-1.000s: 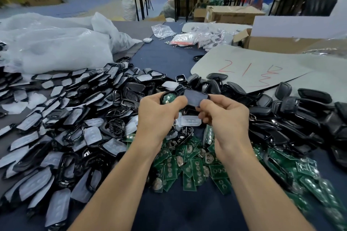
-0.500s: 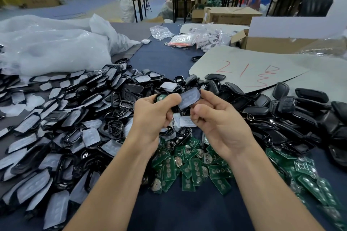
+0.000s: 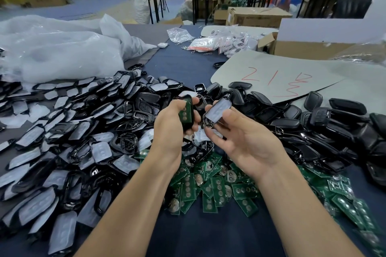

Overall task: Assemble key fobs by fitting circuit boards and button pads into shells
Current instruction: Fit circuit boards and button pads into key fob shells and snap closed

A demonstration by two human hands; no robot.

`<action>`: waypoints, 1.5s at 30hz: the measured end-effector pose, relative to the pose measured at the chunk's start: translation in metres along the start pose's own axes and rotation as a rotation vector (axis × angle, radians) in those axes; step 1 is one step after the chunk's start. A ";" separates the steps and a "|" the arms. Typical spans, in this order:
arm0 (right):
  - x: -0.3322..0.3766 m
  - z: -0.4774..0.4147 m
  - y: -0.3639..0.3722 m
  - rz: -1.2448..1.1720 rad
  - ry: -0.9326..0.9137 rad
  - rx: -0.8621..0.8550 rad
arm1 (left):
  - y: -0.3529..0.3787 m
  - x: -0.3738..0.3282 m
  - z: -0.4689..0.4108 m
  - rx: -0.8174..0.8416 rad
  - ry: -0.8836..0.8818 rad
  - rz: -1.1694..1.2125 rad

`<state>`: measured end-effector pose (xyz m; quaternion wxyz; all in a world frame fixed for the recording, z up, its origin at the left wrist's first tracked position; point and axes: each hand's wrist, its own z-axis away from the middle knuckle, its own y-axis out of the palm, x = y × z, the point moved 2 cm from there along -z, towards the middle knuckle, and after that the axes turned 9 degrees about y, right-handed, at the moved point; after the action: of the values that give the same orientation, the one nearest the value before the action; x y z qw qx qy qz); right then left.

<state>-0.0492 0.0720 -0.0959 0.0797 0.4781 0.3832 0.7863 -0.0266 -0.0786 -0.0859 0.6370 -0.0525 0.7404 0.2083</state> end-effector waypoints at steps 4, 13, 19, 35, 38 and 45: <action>-0.002 -0.001 0.001 0.134 -0.039 -0.068 | 0.001 -0.002 0.001 -0.067 0.045 -0.100; -0.011 -0.001 0.010 0.482 -0.259 -0.201 | 0.004 -0.004 0.000 0.042 0.119 -0.123; -0.012 -0.002 0.009 0.536 -0.325 -0.248 | -0.001 0.000 0.001 0.048 0.284 -0.405; 0.000 0.004 -0.002 0.944 -0.486 -0.511 | -0.002 0.004 0.000 0.351 0.049 -0.307; -0.001 0.006 0.001 1.014 -0.531 -0.546 | 0.000 0.004 0.000 0.357 0.037 -0.243; 0.003 0.008 0.001 1.133 -0.518 -0.524 | -0.005 0.008 -0.004 0.317 0.091 -0.274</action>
<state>-0.0442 0.0769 -0.0918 -0.1422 0.7430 -0.1615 0.6337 -0.0302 -0.0830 -0.0944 0.6257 -0.0609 0.7777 -0.0020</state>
